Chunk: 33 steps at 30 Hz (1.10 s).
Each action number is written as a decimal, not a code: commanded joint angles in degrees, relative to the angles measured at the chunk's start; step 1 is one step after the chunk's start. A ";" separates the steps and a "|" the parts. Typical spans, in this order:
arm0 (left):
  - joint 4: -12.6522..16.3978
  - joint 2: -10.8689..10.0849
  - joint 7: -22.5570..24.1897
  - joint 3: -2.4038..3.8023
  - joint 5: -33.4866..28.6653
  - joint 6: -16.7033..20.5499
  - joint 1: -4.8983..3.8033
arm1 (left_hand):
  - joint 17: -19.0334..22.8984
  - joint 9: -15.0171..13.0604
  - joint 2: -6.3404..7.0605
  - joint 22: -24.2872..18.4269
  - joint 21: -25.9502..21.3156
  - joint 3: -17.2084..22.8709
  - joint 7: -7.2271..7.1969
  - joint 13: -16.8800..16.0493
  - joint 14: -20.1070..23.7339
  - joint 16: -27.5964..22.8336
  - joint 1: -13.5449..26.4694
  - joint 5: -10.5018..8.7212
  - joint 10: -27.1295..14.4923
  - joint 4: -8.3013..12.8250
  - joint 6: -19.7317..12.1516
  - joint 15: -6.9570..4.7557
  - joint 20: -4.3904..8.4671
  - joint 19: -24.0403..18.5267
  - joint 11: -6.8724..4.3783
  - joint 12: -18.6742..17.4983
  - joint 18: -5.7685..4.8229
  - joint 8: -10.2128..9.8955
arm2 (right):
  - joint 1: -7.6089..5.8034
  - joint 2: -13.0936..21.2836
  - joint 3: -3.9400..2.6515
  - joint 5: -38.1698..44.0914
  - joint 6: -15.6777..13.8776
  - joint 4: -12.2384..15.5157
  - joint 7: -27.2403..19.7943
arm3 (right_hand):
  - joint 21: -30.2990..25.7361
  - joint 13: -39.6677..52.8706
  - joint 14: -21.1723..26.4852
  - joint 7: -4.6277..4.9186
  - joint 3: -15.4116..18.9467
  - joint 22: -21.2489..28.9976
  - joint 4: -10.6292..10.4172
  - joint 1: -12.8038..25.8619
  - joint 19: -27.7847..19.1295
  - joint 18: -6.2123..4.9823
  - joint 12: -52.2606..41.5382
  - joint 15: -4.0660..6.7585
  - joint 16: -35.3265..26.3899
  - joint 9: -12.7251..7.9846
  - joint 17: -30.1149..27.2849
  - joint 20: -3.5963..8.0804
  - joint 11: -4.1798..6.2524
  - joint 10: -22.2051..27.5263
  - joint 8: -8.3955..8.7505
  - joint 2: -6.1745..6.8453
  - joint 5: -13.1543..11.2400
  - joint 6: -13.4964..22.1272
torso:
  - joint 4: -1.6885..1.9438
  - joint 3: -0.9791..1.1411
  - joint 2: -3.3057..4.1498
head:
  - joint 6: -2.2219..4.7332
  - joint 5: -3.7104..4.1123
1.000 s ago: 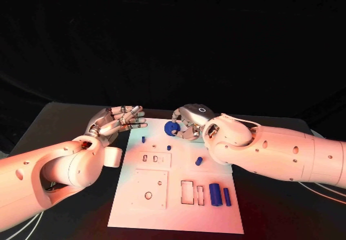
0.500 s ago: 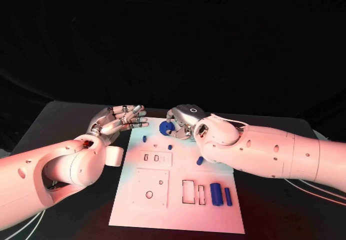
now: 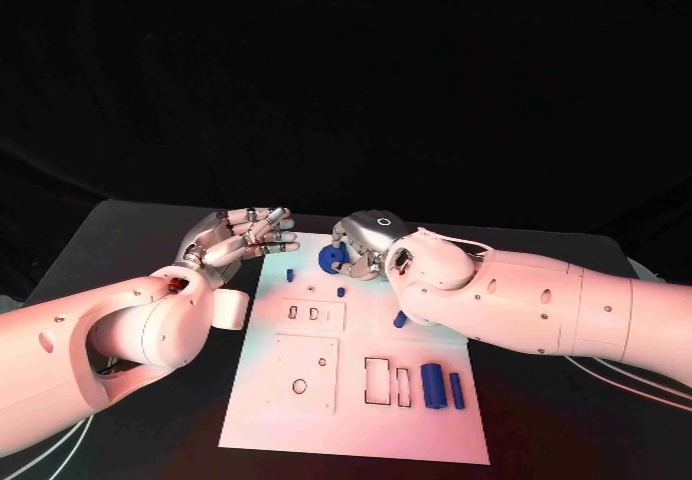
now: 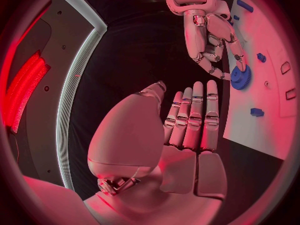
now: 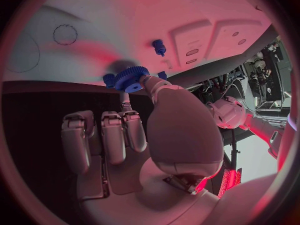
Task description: Assemble the parts on the task board
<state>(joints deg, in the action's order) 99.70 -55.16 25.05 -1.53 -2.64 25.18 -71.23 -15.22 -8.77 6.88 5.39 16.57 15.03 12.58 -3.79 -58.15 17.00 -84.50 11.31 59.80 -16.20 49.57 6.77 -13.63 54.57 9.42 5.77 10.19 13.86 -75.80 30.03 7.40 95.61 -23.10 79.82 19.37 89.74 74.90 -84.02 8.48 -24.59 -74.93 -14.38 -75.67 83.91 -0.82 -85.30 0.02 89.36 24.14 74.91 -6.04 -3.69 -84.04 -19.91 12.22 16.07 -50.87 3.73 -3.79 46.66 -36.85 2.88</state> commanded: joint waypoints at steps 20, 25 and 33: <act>0.14 -0.03 0.28 0.05 -0.05 -1.05 -0.15 | -0.15 0.10 -0.10 -0.12 -0.40 0.47 0.38 0.01 -0.06 -0.37 -0.03 -0.27 0.17 0.01 -0.13 0.35 0.03 0.40 0.39 -0.39 0.39 -0.34 | 0.25 0.21 0.22 0.48 1.60 -0.49 0.44 | 0.26 8.19 -5.72 1.03 2.77 -15.07 -1.98 3.82 6.09 0.82 1.78 -0.62 0.33 -1.22 13.91 -0.51 -1.04 0.15 3.71 0.65 -7.44 4.08 | -0.09 0.00 -0.03 | 0.29 0.03; 0.13 -0.05 0.27 0.05 -0.05 -1.01 -0.15 | -0.15 0.10 -0.10 -0.12 -0.40 0.47 0.38 0.01 -0.06 -0.37 -0.03 -0.27 0.17 0.01 -0.13 0.35 0.03 0.40 0.39 -0.39 0.39 -0.34 | 0.25 0.30 0.23 0.10 1.42 -0.41 0.25 | 0.26 7.91 -5.73 1.94 8.58 -15.07 -2.32 4.87 6.09 0.82 2.06 -1.57 0.36 -1.76 13.99 -1.57 -1.96 0.53 5.60 -1.09 -8.32 5.41 | -0.01 0.00 0.00 | 0.23 0.03; 0.12 -0.08 0.23 0.05 -0.05 -0.96 -0.15 | -0.15 0.10 -0.10 -0.12 -0.40 0.47 0.38 0.01 -0.06 -0.37 -0.03 -0.27 0.17 0.01 -0.13 0.35 0.03 0.40 0.39 -0.39 0.39 -0.34 | 0.25 0.60 0.23 -0.90 1.92 -0.11 -0.19 | 0.26 8.26 -5.75 1.73 10.01 -15.07 -2.35 5.20 6.09 0.82 1.70 -1.53 0.39 -1.64 14.09 -1.64 -1.84 0.21 5.48 -2.28 -7.52 4.12 | -0.01 -0.01 -0.01 | 0.17 0.04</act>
<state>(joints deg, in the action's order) 99.69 -55.30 24.98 -1.53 -2.65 25.16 -71.23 -15.31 -8.73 6.88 5.33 16.36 15.03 12.58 -3.79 -58.15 17.00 -84.50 11.31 59.81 -16.20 49.57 6.77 -13.63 54.57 9.42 5.77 10.19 13.86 -75.58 30.62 7.63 95.15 -21.97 79.58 19.53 89.74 74.94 -83.92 10.28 -14.83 -74.91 -16.68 -70.55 84.01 -0.82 -83.49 -1.13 89.36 22.45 74.94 -7.20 -5.25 -83.53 -14.59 10.36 8.33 -46.43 3.70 -3.78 46.65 -36.66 2.90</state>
